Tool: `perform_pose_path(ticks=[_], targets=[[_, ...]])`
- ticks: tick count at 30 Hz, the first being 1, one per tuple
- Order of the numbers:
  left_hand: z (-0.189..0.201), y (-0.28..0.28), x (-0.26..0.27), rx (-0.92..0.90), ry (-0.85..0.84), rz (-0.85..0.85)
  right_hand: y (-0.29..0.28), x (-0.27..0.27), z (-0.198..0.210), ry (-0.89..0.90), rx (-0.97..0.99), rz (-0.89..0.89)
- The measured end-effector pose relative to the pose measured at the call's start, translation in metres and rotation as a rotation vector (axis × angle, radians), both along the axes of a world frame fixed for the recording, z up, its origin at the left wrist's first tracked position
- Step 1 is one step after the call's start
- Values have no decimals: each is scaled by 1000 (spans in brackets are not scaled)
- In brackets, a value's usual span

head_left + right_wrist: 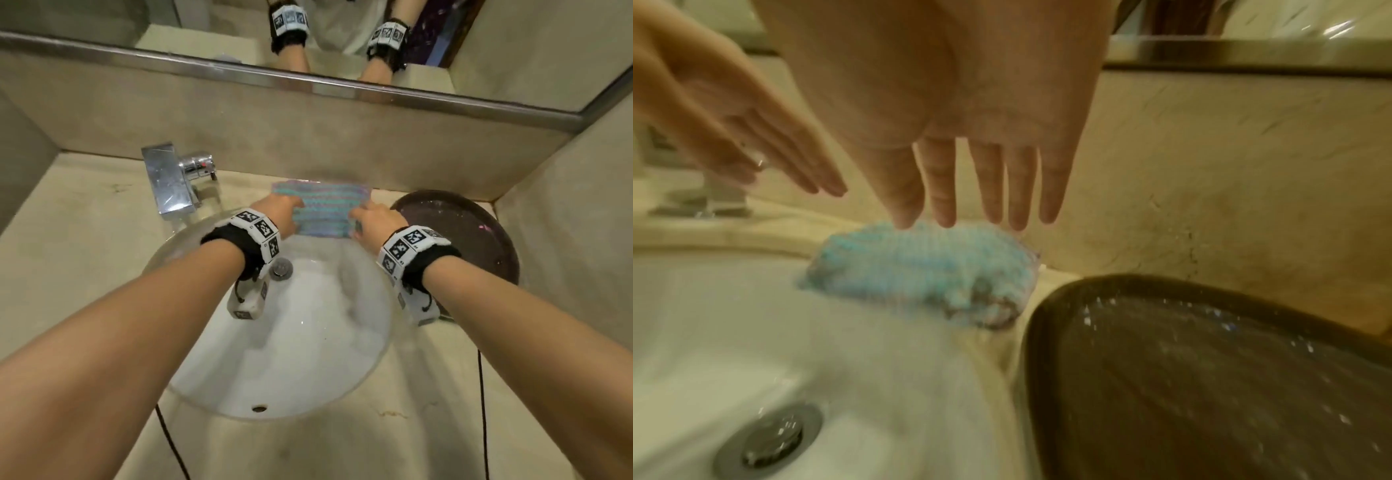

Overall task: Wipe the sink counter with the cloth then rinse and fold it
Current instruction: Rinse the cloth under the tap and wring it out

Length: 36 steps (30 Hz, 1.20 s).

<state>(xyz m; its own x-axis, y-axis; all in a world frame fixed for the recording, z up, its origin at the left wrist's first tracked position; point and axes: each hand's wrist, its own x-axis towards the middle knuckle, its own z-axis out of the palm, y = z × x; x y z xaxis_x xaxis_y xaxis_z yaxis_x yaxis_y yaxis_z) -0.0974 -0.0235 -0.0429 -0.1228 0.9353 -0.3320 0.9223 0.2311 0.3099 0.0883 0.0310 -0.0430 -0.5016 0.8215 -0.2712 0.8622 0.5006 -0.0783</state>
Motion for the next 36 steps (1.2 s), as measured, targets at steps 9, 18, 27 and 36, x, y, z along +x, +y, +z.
perform_pose_path(ticks=[9,18,27,36], targets=[[-47,20,15,-86,38,-137,24,2,-44,12,-169,-18],[-57,34,0,-243,100,11,36,-41,-60,-161,-76,43],[-56,11,-61,-301,148,288,30,-123,-60,-128,-122,266],[-58,19,-54,-282,127,341,37,-114,-58,-200,-156,206]])
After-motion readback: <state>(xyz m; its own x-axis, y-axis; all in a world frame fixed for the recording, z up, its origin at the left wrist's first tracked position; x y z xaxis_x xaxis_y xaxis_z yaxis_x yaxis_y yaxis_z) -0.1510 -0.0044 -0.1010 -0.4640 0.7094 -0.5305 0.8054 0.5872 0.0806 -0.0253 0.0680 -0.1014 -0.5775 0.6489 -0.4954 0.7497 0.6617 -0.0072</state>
